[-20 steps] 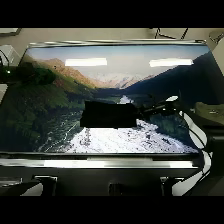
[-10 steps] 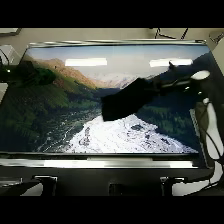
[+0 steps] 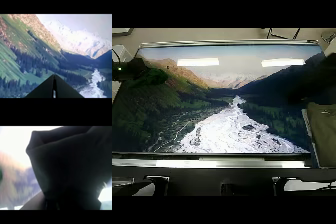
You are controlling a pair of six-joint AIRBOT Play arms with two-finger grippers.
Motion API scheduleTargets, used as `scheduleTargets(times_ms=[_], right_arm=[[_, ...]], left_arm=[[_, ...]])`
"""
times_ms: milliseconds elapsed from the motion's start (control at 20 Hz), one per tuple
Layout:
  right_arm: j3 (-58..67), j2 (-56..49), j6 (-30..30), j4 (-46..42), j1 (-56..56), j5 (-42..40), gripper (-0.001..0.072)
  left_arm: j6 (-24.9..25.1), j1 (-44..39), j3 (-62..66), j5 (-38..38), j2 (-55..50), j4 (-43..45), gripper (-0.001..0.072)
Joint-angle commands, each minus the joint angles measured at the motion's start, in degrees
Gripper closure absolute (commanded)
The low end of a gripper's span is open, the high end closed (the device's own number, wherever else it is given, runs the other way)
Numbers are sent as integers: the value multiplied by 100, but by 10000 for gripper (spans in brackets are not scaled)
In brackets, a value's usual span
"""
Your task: Fold the clothes and pants, and hang the long-sleeved shirts on hangers.
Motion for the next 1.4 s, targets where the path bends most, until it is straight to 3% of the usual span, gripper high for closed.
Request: scheduleTargets(times_ms=[0,300,450,600,800,1050,1350], right_arm=[[166,61,688,-140,-1027,221,670],[166,431,1211,-710,-2028,723,670],[155,535,1163,-1733,-2238,1534,669],[-271,778,1073,-2747,-2236,1517,669],[-1919,1344,621,-4076,-2236,1475,668],[-3845,1545,275,-4269,-2236,940,667],[-4175,1545,210,-4885,-2236,732,667]], left_arm=[[103,-2,0,17,-4,2,683],[103,-2,0,87,-4,0,683],[138,-2,0,111,-2,-2,683],[164,-2,0,107,-2,-26,683],[166,-2,0,105,-2,-48,684],[164,-2,0,103,-2,-173,683],[162,-111,0,101,-2,-203,683]])
